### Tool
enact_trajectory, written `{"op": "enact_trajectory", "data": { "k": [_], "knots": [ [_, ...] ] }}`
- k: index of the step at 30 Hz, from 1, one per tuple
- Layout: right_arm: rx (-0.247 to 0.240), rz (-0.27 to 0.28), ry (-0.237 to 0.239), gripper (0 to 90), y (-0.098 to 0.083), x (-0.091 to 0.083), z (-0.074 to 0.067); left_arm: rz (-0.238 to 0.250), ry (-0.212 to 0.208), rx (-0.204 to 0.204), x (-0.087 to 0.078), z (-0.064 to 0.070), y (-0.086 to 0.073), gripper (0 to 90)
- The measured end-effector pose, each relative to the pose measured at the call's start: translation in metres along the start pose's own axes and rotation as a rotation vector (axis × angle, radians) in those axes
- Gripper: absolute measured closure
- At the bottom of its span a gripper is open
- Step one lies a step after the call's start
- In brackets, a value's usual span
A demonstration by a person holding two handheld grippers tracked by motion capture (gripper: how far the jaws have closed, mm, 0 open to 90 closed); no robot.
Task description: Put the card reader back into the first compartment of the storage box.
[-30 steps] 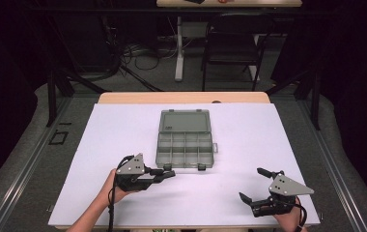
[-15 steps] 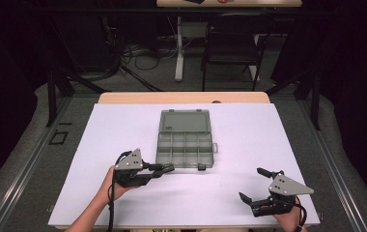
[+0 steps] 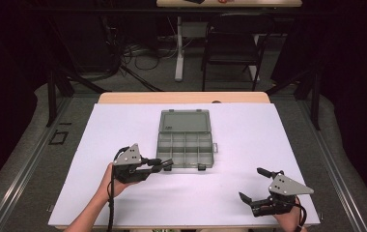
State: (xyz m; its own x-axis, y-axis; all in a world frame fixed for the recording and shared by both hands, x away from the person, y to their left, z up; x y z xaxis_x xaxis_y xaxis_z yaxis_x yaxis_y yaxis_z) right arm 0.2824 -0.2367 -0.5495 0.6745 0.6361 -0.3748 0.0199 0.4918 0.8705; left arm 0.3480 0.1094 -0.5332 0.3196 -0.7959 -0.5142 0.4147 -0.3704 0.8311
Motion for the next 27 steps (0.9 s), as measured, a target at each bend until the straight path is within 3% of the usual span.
{"op": "enact_trajectory", "data": {
  "k": [27],
  "knots": [
    [0.000,0.001,-0.001,0.4,0.000,0.000,0.000,0.066,0.096,-0.057,0.000,-0.018,0.016,74.1]
  ]
}}
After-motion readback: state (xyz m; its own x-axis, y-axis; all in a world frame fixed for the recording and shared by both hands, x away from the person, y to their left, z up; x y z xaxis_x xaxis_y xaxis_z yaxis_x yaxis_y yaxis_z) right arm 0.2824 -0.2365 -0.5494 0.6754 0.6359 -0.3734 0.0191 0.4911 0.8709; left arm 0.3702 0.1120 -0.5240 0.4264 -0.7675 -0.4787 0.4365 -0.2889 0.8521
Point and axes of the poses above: each handheld gripper's, and its own axes: x roughly forward along the jaws, y roughly out of its top, z roughly to its right, the point moved 7 cm from there along x, roughly forward along the jaws, and after that the axes turned 15 degrees about -x, right-handed, at the moved point
